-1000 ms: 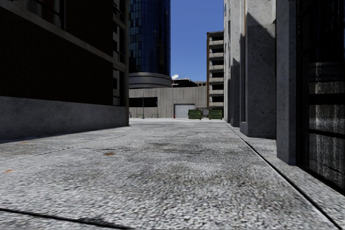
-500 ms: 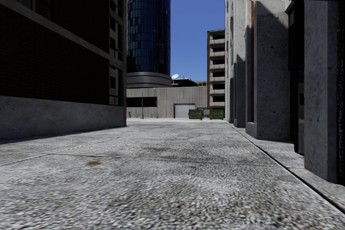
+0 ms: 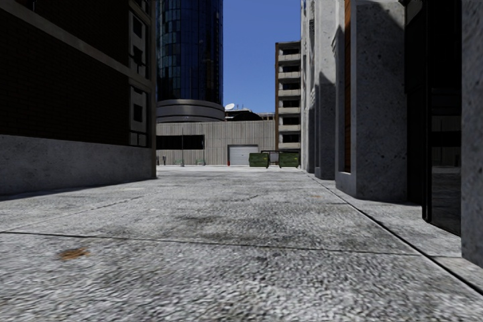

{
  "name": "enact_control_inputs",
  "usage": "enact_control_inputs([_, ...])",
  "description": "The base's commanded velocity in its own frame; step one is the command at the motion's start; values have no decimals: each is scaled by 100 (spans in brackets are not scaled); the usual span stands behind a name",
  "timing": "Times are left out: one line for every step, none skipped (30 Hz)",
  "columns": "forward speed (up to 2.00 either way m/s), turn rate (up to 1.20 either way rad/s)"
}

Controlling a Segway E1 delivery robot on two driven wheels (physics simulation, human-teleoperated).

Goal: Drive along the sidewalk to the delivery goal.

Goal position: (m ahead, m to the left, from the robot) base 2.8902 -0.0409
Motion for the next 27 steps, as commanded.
enact_control_inputs([146, 0])
enact_control_inputs([146, 0])
enact_control_inputs([146, 0])
enact_control_inputs([146, 0])
enact_control_inputs([146, 0])
enact_control_inputs([146, 0])
enact_control_inputs([146, 0])
enact_control_inputs([146, 0])
enact_control_inputs([146, 0])
enact_control_inputs([146, 0])
enact_control_inputs([146, 0])
enact_control_inputs([146, 0])
enact_control_inputs([146, 0])
enact_control_inputs([146, 0])
enact_control_inputs([146, -6])
enact_control_inputs([146, -52])
enact_control_inputs([146, -64])
enact_control_inputs([146, -63])
enact_control_inputs([146, -5])
enact_control_inputs([146, 0])
enact_control_inputs([146, 0])
enact_control_inputs([146, 0])
enact_control_inputs([146, 0])
enact_control_inputs([146, 0])
enact_control_inputs([146, 0])
enact_control_inputs([146, 0])
enact_control_inputs([146, 0])
